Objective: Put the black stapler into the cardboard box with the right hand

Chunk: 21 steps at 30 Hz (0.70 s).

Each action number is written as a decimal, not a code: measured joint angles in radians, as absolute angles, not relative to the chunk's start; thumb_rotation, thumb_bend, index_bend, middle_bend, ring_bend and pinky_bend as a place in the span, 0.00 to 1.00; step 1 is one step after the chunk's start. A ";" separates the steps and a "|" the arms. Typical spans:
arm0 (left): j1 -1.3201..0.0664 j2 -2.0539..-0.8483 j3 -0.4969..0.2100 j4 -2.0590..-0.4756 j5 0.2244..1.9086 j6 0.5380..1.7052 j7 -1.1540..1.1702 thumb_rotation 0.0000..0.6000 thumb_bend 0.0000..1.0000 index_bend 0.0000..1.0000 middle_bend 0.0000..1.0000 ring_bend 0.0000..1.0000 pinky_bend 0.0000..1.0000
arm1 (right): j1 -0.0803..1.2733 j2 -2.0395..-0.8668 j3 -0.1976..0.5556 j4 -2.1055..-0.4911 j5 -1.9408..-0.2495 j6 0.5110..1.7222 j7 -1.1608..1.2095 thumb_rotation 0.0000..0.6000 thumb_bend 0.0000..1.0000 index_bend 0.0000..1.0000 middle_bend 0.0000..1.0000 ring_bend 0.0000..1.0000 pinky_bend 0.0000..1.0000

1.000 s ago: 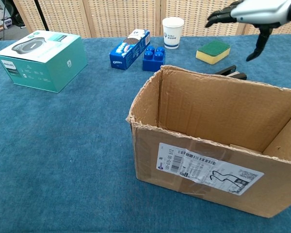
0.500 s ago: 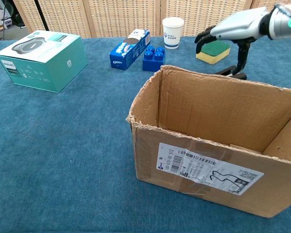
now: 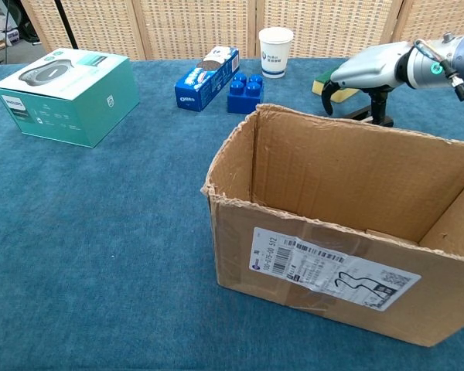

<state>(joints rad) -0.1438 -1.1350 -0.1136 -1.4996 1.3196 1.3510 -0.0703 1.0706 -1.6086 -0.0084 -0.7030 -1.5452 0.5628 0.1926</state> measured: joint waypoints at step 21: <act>-0.150 -1.130 -0.109 -1.499 1.331 1.343 -0.085 1.00 0.00 0.00 0.00 0.00 0.00 | 1.015 -1.625 -0.047 -0.625 -1.629 0.841 0.449 1.00 0.44 0.68 0.60 0.43 0.38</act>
<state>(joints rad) -0.1496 -1.1302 -0.1089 -1.4987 1.3315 1.3426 -0.0855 1.0152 -1.6249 -0.0473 -0.6245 -1.6292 0.8413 0.4487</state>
